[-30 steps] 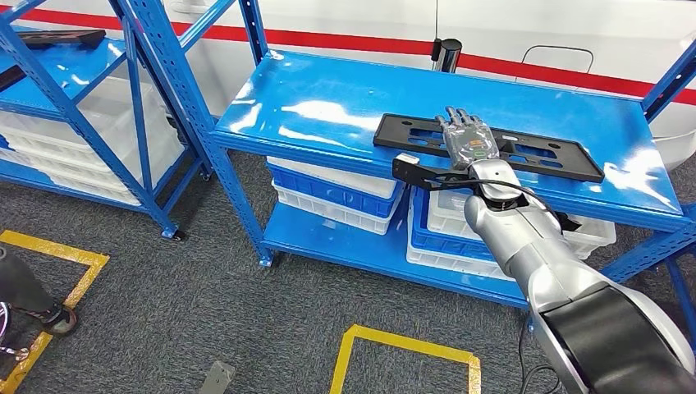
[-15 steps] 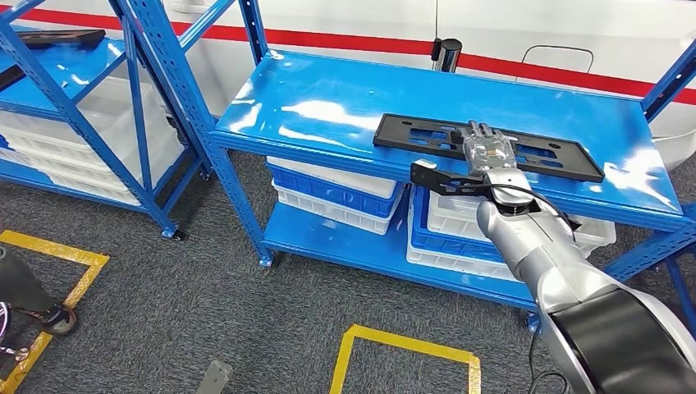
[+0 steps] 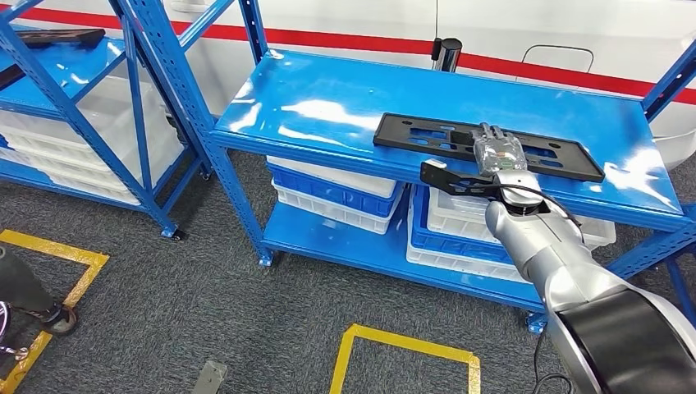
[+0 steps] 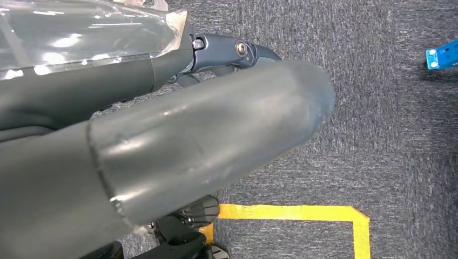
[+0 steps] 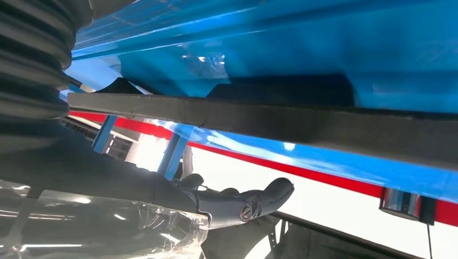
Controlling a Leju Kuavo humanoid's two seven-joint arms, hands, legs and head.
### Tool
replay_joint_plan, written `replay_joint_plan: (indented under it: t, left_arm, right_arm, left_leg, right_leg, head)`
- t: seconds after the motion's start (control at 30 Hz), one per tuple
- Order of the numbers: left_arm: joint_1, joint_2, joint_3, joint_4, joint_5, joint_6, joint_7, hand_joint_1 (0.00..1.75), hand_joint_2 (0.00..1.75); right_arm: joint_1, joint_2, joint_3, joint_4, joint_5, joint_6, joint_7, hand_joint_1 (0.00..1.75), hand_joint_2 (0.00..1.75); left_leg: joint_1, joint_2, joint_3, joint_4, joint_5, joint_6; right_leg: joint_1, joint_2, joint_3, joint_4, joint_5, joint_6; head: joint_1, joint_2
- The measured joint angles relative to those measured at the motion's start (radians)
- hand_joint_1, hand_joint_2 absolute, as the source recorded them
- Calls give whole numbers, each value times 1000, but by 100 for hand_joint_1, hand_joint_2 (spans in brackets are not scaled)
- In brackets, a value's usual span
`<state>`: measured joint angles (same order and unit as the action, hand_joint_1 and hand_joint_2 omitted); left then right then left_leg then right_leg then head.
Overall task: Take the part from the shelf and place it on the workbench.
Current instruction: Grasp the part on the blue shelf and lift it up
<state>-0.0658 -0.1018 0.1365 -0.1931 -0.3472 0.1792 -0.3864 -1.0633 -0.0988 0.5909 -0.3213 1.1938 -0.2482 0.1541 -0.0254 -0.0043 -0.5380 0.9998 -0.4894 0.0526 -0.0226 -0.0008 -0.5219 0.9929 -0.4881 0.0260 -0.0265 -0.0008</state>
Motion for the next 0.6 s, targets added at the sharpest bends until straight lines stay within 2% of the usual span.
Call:
replay_joint_plan:
  t: [0.07, 0.13, 0.17, 0.2, 0.27, 0.3, 0.33, 0.37, 0.4, 0.47, 0.5, 0.53, 0.6]
  left_arm:
    - [0, 1, 1, 0, -1, 2, -2, 0, 0]
    - [1, 2, 3, 0, -3, 4, -4, 0, 0]
    - [0, 2, 4, 0, -3, 4, -6, 0, 0]
    - [0, 2, 5, 0, -4, 5, -7, 0, 0]
    - [0, 2, 8, 0, -4, 5, -8, 0, 0]
    - [0, 1, 9, 0, -4, 4, -8, 0, 0]
    - [1, 0, 9, 0, -4, 3, -8, 0, 0]
    - [1, 0, 10, 0, -4, 3, -9, 0, 0]
    - [2, -1, 10, 0, -4, 3, -9, 0, 0]
    - [1, 0, 10, 1, -4, 3, -10, 0, 0]
    - [1, 1, 11, 1, -4, 3, -10, 0, 0]
    - [1, 2, 11, 1, -4, 3, -10, 0, 0]
    - [2, 3, 11, 1, -4, 5, -10, 0, 0]
  right_arm:
    - [-1, -2, -5, 1, 2, -1, -5, 0, 175]
    - [-3, -4, -11, 1, 4, -3, -8, 0, 175]
    - [-5, -6, -14, 1, 5, -3, -9, 0, 175]
    - [-9, -8, -17, 1, 5, -4, -10, 0, 175]
    - [-13, -11, -20, 1, 6, -4, -11, 0, 175]
    - [-12, -13, -21, 2, 6, -4, -12, 0, 175]
    - [-10, -15, -21, 3, 6, -4, -12, 0, 175]
    - [-7, -17, -21, 4, 7, -4, -12, 0, 175]
    - [-6, -18, -21, 5, 7, -4, -12, 0, 175]
    - [-6, -20, -21, 5, 9, -4, -12, 0, 175]
    - [-7, -20, -21, 6, 10, -4, -12, 0, 175]
    - [-6, -21, -21, 7, 11, -4, -12, 0, 175]
    - [-2, -21, -21, 9, 14, -5, -12, 0, 175]
  left_leg:
    - [-1, 0, -2, -2, 0, 6]
    - [2, 2, 7, -15, 5, 18]
    - [5, 3, 15, -24, 10, 26]
    - [8, 4, 23, -31, 15, 31]
    - [11, 5, 27, -37, 20, 37]
    - [11, 5, 26, -36, 20, 37]
    - [12, 3, 26, -36, 19, 36]
    - [14, 2, 27, -35, 17, 33]
    - [17, 0, 29, -33, 14, 29]
    - [23, -1, 32, -22, 3, 13]
    - [24, -1, 29, -14, -4, 4]
    - [23, -1, 23, -7, -9, -3]
    - [21, -1, 10, 3, -15, -12]
  right_leg:
    - [1, 0, 1, 3, 6, 8]
    - [5, 0, -1, 14, 10, 18]
    - [6, 1, -10, 31, 3, 21]
    - [7, 1, -29, 63, -12, 19]
    - [7, 1, -97, 180, -59, 15]
    - [6, 2, -134, 243, -77, 15]
    - [5, 2, -163, 282, -84, 18]
    - [3, 1, -175, 284, -74, 24]
    - [0, 1, -169, 245, -45, 35]
    - [-7, 1, -128, 107, 32, 56]
    - [-6, 1, -112, 56, 52, 53]
    - [-5, 1, -105, 29, 65, 42]
    - [-3, 1, -108, 29, 65, 13]
  head:
    - [0, 0]
    - [0, 0]
    - [1, 0]
    - [2, 0]
    - [4, 0]
    - [4, 0]
    - [4, 0]
    - [4, 0]
    - [4, 0]
    - [5, 0]
    - [7, 0]
    - [7, 0]
    - [5, 0]
